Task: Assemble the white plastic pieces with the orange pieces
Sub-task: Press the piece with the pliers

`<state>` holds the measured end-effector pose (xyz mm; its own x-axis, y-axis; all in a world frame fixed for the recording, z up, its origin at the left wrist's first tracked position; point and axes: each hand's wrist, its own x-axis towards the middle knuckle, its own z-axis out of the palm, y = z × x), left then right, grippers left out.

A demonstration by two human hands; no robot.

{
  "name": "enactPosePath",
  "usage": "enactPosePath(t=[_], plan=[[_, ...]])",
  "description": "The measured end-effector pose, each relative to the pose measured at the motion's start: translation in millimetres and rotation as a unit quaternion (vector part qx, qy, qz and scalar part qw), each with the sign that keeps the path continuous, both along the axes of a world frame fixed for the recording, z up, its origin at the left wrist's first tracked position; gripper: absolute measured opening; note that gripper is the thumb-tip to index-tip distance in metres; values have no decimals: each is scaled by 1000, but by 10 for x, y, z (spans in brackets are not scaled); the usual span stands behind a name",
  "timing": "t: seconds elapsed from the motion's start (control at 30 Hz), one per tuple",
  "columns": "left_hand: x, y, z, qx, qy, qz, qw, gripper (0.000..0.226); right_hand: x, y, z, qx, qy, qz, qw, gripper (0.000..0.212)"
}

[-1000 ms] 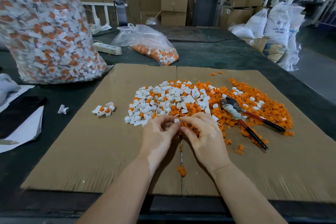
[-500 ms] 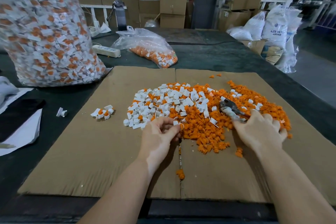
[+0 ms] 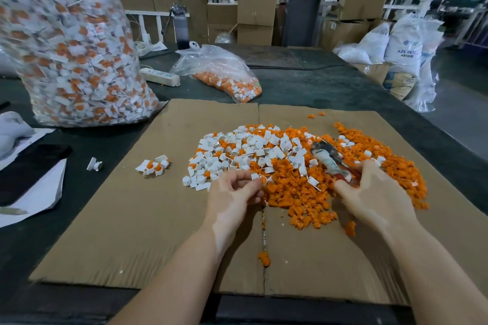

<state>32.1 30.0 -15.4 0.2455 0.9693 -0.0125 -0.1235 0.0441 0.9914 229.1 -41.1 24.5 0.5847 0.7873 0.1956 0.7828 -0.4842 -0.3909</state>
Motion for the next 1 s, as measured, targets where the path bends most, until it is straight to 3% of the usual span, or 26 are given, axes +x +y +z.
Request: enactPosePath(t=[0.13, 0.23, 0.37, 0.6, 0.77, 1.0], plan=[[10, 76, 100, -76, -48, 1, 996, 7, -286, -34, 155, -4, 108, 139, 984, 17], [25, 119, 185, -101, -67, 14, 993, 5, -439, -42, 231, -36, 194, 209, 958, 26], [44, 163, 278, -112, -69, 37, 991, 5, -556, -29, 262, -59, 249, 228, 939, 36], [37, 190, 324, -118, -50, 60, 990, 5, -638, -46, 332, -91, 418, 216, 878, 24], [30, 193, 332, -130, -54, 76, 987, 7, -667, -59, 353, -115, 424, 226, 870, 17], [49, 172, 342, -131, -53, 75, 987, 4, -681, -17, 280, -100, 323, 249, 908, 24]])
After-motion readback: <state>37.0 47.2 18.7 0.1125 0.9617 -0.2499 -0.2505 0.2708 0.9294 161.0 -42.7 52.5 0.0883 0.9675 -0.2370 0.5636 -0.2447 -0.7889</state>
